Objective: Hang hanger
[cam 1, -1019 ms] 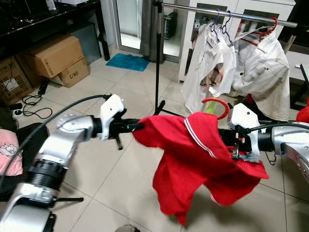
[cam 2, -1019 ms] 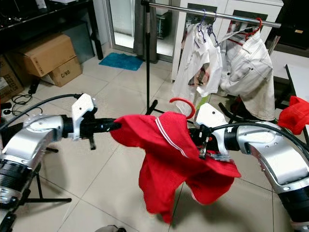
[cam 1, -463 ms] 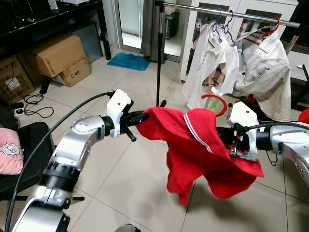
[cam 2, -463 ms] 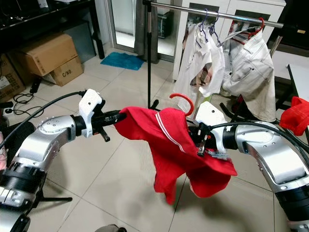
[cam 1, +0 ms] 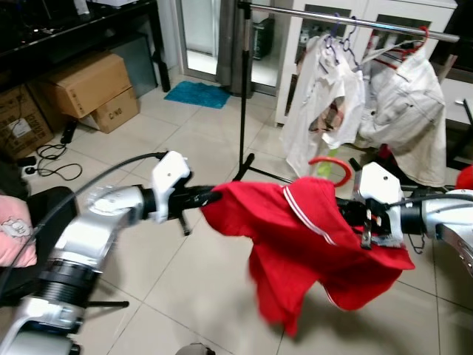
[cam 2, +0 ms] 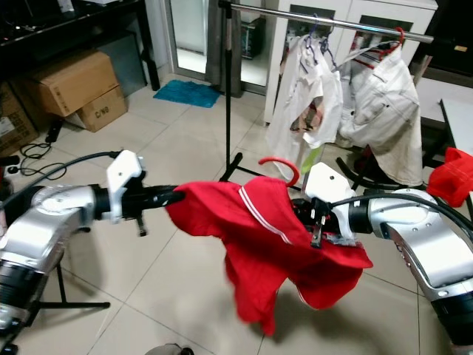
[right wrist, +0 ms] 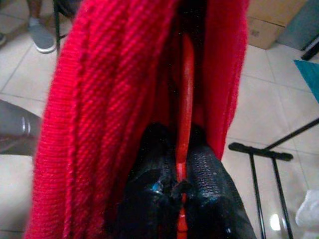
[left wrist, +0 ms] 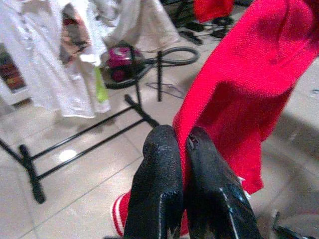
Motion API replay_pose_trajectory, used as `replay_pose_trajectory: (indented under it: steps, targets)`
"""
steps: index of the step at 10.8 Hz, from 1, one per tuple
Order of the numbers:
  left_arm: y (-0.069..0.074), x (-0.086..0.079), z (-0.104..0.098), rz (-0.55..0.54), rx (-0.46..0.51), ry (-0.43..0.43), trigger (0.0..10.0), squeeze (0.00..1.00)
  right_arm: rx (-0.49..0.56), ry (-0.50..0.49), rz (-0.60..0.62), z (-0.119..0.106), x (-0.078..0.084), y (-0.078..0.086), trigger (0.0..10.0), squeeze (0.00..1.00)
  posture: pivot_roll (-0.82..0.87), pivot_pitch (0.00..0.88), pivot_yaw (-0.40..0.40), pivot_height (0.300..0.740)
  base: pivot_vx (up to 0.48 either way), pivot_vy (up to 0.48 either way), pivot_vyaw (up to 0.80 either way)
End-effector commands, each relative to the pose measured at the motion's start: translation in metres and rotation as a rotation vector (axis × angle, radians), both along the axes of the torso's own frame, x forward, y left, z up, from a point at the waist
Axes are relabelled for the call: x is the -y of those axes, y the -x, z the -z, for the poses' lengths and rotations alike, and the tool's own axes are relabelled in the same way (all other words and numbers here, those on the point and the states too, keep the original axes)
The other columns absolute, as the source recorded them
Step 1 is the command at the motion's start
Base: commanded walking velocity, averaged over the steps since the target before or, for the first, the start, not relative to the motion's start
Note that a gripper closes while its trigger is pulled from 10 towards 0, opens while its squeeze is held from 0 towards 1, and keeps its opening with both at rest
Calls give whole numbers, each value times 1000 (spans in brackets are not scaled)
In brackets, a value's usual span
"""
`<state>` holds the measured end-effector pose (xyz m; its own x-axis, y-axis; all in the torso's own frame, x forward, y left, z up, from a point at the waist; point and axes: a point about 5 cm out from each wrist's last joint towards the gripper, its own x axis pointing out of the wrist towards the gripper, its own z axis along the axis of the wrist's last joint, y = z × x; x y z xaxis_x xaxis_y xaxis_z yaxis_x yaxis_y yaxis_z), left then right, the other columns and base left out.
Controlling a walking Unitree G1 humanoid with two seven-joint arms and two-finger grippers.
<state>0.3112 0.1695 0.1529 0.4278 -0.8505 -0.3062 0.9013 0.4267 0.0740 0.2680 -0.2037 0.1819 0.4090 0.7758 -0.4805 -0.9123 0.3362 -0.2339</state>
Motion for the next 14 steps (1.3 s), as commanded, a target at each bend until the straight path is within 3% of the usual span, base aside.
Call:
replay_pose_trajectory:
  steps: [1,3,4,5,7,8,9,10,11,13,14]
  targets:
    - [-4,-28,-15,-82,14,14,0,0,11,26,51,-6,16,-1,10000,0,-27,0,25,740,0,0,0]
    - [-4,-25,-15,-37,14,-11,0,0,34,-14,44,-10,11,-3,10000,0,-25,0,29,740,0,0,0]
    - [-4,-21,-14,-34,8,-2,10000,0,37,-30,40,-11,9,-2,10000,0,-25,0,29,740,0,0,0]
    - [-3,-16,-14,-15,-29,39,10000,1000,38,-53,37,-12,6,-2,10000,0,-27,0,32,740,0,0,0]
    - [-3,-18,-14,-2,9,1,10000,1000,34,-67,39,-15,8,-2,10000,0,-27,0,34,740,0,0,0]
    - [-4,-22,-12,-3,34,-44,10000,310,24,-66,34,-15,10,-1,10000,0,-27,0,35,740,0,0,0]
    - [-4,-25,-13,-5,41,-43,10000,0,14,-72,22,-16,10,1,10000,0,-27,0,35,740,0,0,0]
    - [-5,-29,-13,-21,51,-48,10000,0,12,-72,19,-16,11,2,10000,0,-28,0,35,740,0,0,0]
    - [-5,-36,-11,-17,37,-39,10000,1000,11,-77,15,-18,13,3,10000,0,-28,0,34,740,0,0,0]
    - [-6,-37,-6,-2,42,-49,10000,1000,1,-107,-26,-22,10,7,10000,0,-29,0,33,740,0,0,0]
    - [-8,-33,-8,15,65,-28,10000,67,-7,-106,-36,-22,9,9,10000,0,-31,0,36,740,0,0,0]
